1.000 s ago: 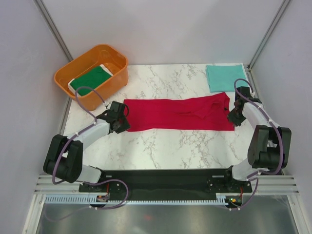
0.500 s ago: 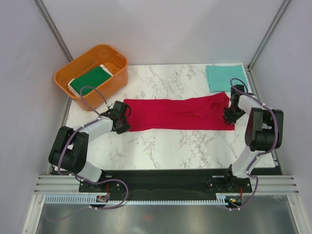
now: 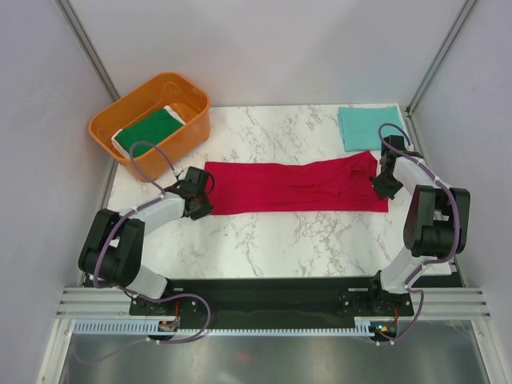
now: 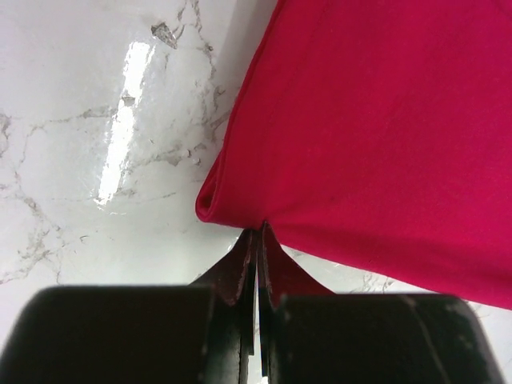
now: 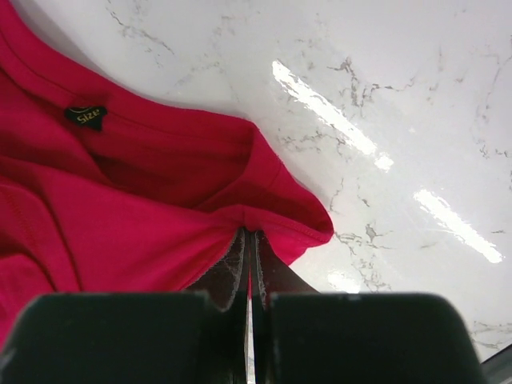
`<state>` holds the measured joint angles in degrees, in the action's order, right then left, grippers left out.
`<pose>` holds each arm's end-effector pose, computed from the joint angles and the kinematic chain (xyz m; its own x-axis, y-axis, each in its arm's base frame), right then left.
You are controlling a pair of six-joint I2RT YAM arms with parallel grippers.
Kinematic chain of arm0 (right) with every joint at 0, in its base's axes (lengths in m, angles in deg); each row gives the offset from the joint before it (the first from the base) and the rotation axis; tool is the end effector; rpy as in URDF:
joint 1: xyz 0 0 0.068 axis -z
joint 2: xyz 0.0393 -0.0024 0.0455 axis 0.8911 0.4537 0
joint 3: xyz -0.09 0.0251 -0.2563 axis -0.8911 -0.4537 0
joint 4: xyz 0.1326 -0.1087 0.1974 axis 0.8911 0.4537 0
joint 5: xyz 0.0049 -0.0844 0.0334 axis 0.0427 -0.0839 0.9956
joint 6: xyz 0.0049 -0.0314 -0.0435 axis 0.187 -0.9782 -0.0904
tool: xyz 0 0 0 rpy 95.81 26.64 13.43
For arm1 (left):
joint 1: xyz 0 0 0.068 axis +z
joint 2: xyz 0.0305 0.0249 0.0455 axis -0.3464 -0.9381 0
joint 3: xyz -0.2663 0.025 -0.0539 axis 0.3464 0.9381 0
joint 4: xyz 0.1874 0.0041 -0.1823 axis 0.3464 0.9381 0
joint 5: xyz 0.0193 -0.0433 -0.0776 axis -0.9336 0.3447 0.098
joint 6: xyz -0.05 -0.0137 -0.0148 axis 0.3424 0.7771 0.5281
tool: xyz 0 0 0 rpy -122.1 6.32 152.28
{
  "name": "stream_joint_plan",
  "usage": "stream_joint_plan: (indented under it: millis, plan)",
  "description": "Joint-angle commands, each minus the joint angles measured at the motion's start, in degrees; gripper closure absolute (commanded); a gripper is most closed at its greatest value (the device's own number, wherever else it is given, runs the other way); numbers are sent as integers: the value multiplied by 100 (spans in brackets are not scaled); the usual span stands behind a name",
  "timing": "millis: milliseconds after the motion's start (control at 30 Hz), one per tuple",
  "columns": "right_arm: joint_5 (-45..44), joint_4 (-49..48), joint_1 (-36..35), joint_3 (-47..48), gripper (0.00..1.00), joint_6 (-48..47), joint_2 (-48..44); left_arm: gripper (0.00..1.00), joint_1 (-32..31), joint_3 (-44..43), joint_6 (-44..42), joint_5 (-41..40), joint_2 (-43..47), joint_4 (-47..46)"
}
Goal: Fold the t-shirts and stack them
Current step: Fold the tshirt
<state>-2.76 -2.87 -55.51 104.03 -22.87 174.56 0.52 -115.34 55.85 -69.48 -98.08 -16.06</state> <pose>0.3241 -0.0543 0.1895 -0.5614 0.7111 -0.4233 0.7946 0.6060 -0.0358 0.2605 -0.0860 0.1583 -0.7837 -0.4123 -0.4646 -0.3736 0.9104 -0.1776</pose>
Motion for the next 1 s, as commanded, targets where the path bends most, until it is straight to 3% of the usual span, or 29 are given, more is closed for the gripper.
stream_joint_plan:
  millis: [0, 333, 467, 667, 833, 967]
  plan:
    - [-383, 16, 31, -242, 100, -196, -147, 98, 6, 195, -38, -420, 166, 130]
    - [-190, -440, 31, -1085, 100, -223, -586, 98, 6, 389, 41, -149, 641, 253]
    - [-31, -539, 31, -1140, 100, -363, -639, 83, -3, 442, 120, 186, 939, 375]
    - [-242, 103, 23, -631, 69, -416, -1078, 67, -3, 100, 6, 107, 1466, 631]
    - [1010, -211, -47, -655, 53, -513, -1570, 60, -3, -410, -178, 833, 1494, 544]
    - [1840, -1045, -345, -972, 45, -443, -1728, 58, 15, -814, -407, 1512, 1108, 394]
